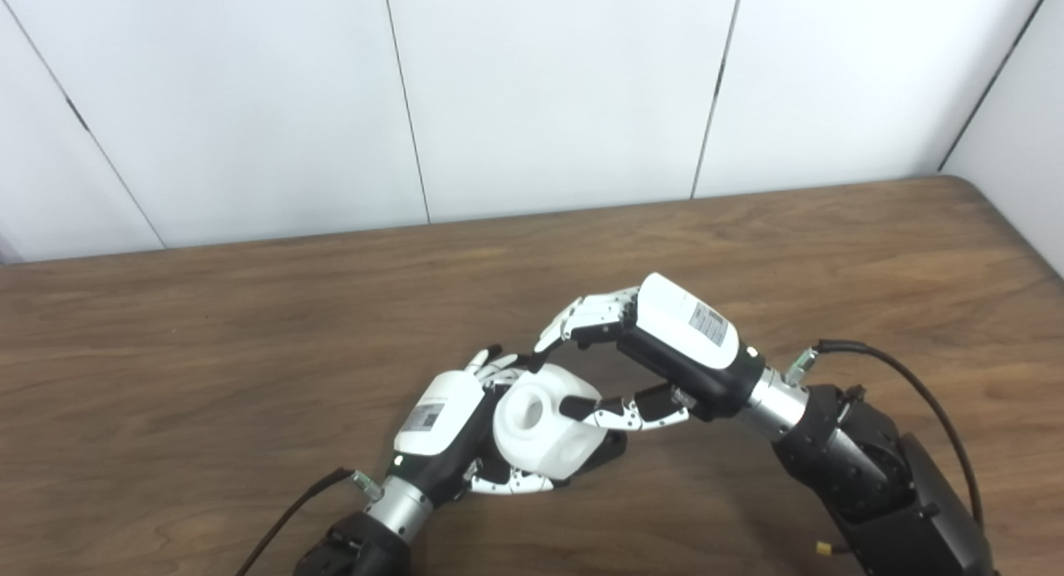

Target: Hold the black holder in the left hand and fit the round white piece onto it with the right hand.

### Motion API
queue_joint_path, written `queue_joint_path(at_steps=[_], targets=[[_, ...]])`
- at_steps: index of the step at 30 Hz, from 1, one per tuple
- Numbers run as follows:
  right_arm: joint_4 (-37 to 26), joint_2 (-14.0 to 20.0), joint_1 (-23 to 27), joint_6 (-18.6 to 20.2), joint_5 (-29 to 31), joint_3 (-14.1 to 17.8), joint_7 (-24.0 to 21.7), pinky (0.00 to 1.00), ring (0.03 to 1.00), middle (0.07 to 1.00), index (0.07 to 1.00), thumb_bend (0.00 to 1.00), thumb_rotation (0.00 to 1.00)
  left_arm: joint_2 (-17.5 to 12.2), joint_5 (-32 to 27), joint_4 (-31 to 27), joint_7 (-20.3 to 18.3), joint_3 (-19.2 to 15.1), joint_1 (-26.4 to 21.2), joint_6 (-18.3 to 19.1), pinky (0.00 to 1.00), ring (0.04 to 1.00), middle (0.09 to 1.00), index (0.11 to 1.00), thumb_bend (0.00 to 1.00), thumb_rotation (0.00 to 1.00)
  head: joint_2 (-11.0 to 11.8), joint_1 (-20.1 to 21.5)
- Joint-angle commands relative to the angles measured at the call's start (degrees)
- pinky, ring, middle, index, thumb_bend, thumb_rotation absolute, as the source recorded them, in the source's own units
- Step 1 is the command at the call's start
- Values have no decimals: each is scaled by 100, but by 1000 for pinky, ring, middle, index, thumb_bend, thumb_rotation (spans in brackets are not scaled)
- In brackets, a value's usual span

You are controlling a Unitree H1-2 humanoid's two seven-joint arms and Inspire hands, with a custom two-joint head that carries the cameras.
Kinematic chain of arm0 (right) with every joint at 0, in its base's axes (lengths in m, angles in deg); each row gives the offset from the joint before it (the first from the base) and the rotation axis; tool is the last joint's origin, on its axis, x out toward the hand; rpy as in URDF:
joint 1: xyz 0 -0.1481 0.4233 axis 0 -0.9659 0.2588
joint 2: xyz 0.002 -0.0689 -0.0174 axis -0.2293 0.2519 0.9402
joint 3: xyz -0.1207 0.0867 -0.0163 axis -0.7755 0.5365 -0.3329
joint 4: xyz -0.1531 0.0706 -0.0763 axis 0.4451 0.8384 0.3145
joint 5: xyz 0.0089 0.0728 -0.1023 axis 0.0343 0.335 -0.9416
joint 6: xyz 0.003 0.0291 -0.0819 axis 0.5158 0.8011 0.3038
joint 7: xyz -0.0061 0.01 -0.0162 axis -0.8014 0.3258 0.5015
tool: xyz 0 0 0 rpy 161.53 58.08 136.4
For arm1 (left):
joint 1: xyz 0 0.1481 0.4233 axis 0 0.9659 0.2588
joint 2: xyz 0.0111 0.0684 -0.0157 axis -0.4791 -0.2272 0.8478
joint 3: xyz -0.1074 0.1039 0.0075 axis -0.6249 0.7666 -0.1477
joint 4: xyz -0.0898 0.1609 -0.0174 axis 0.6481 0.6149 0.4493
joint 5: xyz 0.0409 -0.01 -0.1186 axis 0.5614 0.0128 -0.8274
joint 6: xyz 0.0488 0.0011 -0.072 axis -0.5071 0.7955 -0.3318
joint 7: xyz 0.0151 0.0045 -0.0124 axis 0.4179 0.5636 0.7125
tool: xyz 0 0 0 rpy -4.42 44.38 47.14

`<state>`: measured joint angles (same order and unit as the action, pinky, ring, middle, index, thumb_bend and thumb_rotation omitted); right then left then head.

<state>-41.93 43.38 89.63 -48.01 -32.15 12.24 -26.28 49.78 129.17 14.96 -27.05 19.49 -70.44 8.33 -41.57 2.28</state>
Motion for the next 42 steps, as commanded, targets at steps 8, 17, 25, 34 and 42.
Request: queue_joint_path(at_steps=[8,17,25,34,42], targets=[[-223,154,-28,-78,146,170,97,497,673,657,621,370,228,-61,15,-97,-80,-49,-51,72,1000,899,754,484,524,69,-40,49],[-302,177,-69,-29,177,218,72,502,674,657,620,374,250,-103,-62,-125,-185,-112,-50,71,1000,907,759,484,524,68,-51,126],[-407,180,-79,72,188,234,10,495,673,659,621,375,250,-125,-11,-118,-171,-129,-52,25,1000,908,759,484,524,68,-42,169],[-430,129,-73,71,125,231,21,495,671,654,615,377,236,-150,-58,-182,-224,-162,-32,50,1000,907,760,484,524,67,-38,344],[-424,109,-77,87,49,218,20,496,672,660,618,366,262,-201,-100,-210,-205,-190,-6,-13,1000,904,757,484,524,67,-17,384]])
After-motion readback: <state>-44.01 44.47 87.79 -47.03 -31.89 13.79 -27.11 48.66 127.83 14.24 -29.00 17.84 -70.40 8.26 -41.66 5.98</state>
